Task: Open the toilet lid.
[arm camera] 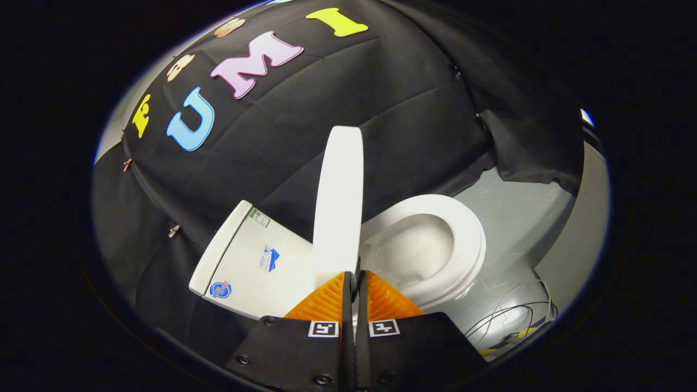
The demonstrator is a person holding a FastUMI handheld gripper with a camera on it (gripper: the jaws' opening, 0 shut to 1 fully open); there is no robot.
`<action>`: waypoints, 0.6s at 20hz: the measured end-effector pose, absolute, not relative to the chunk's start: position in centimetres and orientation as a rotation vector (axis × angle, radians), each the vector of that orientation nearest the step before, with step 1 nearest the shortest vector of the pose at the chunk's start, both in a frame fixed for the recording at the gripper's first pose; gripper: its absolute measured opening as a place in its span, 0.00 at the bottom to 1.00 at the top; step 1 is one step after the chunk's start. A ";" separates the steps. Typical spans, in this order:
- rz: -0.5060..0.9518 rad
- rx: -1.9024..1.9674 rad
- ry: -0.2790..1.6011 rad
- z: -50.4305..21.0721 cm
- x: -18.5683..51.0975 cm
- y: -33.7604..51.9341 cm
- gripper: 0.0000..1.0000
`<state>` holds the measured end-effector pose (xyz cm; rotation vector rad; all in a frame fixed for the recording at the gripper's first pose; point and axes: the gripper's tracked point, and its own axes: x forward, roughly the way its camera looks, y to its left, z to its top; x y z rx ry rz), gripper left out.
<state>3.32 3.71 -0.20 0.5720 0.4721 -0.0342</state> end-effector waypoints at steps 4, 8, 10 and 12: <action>-0.026 0.546 0.468 0.9 3.3 5.6 0.06; -0.013 0.514 0.458 2.4 3.4 7.9 0.07; -0.006 0.492 0.450 3.1 3.5 9.2 0.07; 0.001 0.469 0.445 3.7 3.6 10.5 0.07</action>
